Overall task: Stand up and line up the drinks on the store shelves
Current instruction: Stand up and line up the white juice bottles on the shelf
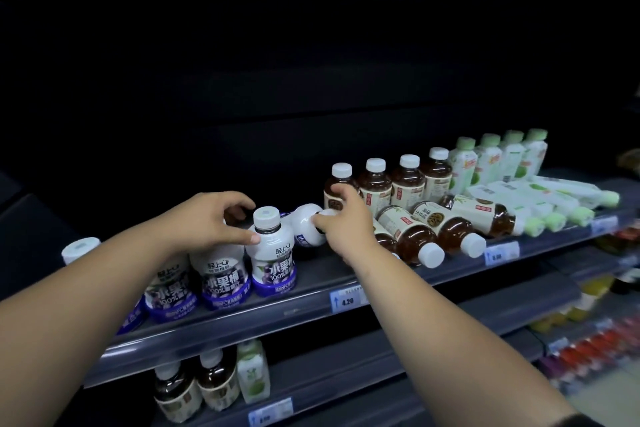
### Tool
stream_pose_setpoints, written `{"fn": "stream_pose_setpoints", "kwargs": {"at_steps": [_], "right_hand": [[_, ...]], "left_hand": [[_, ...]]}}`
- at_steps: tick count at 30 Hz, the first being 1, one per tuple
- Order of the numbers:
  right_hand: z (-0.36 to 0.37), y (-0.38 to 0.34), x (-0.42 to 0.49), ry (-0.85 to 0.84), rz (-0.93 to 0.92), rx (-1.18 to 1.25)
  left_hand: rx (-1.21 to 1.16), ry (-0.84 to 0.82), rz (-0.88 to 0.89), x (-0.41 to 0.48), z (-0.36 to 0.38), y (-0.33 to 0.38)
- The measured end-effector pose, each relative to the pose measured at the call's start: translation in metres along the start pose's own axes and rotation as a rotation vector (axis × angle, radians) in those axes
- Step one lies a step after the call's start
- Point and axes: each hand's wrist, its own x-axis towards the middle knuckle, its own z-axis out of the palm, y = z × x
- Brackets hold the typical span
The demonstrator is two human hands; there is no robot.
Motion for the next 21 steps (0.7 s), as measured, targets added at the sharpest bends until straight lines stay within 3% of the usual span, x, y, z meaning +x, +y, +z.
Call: {"fn": "stream_pose_setpoints", "kwargs": {"at_steps": [4, 9, 13, 21], "right_hand": [[-0.021, -0.022, 0.002, -0.021, -0.114, -0.023], [-0.03, -0.034, 0.004, -0.317, -0.146, -0.04], [-0.03, -0.033, 0.006, -0.363, -0.172, -0.224], [-0.034, -0.038, 0.008, -0.402, -0.198, -0.33]], "left_hand": [[-0.092, 0.051, -0.006, 0.001, 0.005, 0.006], [-0.098, 0.123, -0.057, 0.002, 0.012, 0.013], [-0.089, 0.15, -0.072, 0.0, 0.017, 0.017], [0.117, 0.105, -0.074, 0.0, 0.015, 0.043]]}}
